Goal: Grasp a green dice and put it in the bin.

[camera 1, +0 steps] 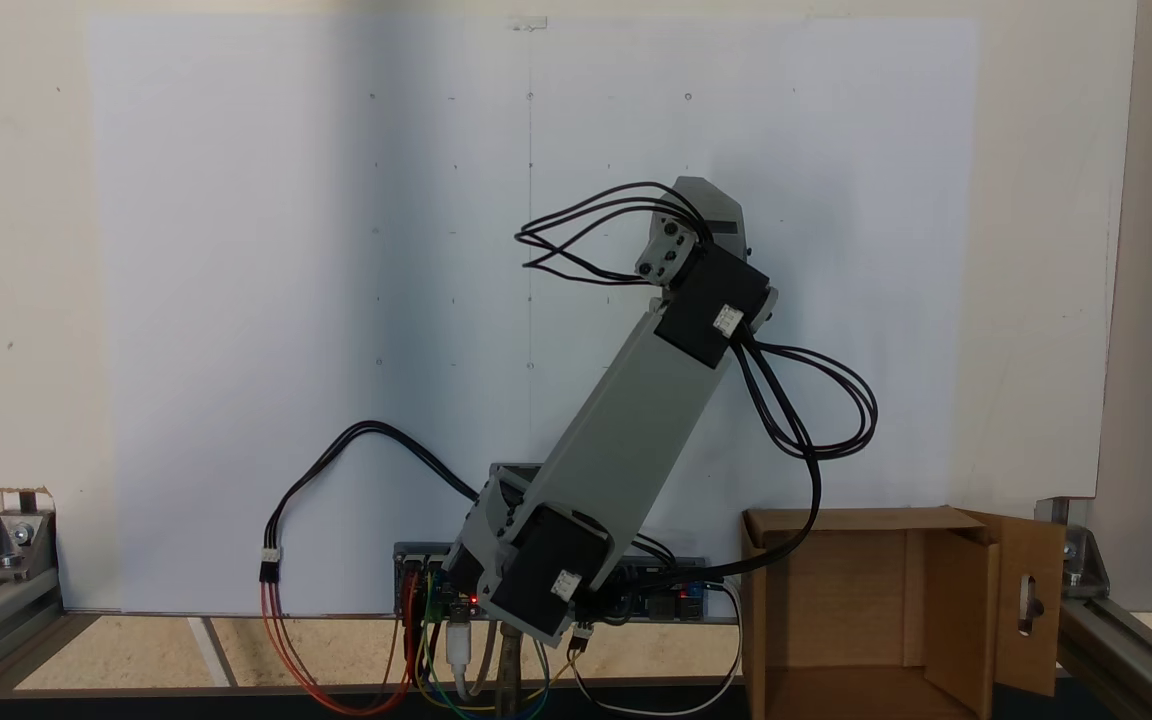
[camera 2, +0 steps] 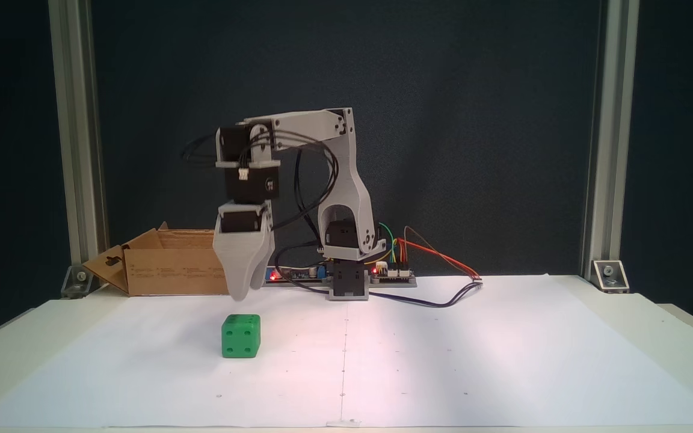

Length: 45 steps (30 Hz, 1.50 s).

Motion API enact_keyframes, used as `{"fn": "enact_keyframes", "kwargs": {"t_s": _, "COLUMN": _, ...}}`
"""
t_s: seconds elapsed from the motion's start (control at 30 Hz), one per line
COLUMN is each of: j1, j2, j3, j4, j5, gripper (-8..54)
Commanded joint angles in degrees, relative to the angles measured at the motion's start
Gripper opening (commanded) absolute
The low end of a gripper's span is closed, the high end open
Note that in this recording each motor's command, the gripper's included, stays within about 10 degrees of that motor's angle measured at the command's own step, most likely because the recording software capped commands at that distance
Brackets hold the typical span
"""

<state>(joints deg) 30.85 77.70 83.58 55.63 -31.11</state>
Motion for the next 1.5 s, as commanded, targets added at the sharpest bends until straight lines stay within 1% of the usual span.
{"fn": "enact_keyframes", "kwargs": {"t_s": 0.0, "j1": 0.09, "j2": 0.53, "j3": -0.62, "j4": -2.46, "j5": 1.76, "gripper": 44.0}}
{"fn": "enact_keyframes", "kwargs": {"t_s": 0.43, "j1": 1.49, "j2": 0.53, "j3": 2.81, "j4": -5.89, "j5": 1.85, "gripper": 43.9}}
{"fn": "enact_keyframes", "kwargs": {"t_s": 0.67, "j1": 1.32, "j2": 0.53, "j3": 7.56, "j4": -11.78, "j5": 1.85, "gripper": 44.1}}
{"fn": "enact_keyframes", "kwargs": {"t_s": 1.1, "j1": 1.14, "j2": 0.44, "j3": 7.65, "j4": -14.41, "j5": 1.85, "gripper": 43.9}}
{"fn": "enact_keyframes", "kwargs": {"t_s": 1.47, "j1": 0.70, "j2": -4.83, "j3": 7.73, "j4": -18.19, "j5": 1.85, "gripper": 43.1}}
